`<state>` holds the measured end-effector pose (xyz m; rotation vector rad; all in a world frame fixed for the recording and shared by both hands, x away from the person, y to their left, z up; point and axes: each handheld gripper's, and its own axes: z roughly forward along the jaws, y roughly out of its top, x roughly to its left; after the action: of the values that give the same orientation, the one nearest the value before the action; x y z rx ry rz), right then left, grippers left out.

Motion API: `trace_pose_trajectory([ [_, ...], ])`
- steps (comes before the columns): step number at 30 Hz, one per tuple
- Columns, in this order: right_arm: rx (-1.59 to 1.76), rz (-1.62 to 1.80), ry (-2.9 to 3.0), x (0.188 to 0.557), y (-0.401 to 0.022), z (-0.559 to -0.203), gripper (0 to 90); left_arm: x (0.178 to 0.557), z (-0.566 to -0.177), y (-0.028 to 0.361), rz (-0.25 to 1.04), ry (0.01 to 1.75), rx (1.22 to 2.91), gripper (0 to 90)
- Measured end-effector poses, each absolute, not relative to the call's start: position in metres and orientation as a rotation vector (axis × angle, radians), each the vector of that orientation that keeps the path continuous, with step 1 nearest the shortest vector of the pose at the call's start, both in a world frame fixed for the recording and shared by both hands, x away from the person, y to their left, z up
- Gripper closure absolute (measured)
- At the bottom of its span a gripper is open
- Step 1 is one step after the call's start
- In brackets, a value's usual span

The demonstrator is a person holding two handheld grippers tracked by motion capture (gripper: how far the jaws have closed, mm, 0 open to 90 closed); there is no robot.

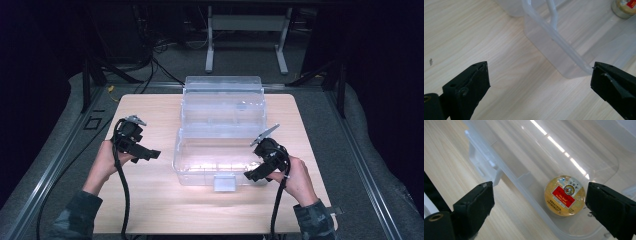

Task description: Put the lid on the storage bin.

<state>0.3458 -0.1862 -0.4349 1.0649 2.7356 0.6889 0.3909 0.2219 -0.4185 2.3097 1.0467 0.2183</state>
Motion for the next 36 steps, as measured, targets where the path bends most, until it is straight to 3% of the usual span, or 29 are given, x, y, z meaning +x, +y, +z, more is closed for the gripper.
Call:
trace_pose_trajectory([
  [24, 1.038, 0.707, 2.724, 0.338, -0.179, -0.439, 15.6, 0.443, -0.383, 0.152, 0.214, 0.915, 2.283, 0.7],
  [36, 1.034, 0.707, 2.726, 0.335, -0.181, -0.444, 19.5, 0.466, -0.375, 0.139, 0.254, 0.887, 2.237, 0.8],
])
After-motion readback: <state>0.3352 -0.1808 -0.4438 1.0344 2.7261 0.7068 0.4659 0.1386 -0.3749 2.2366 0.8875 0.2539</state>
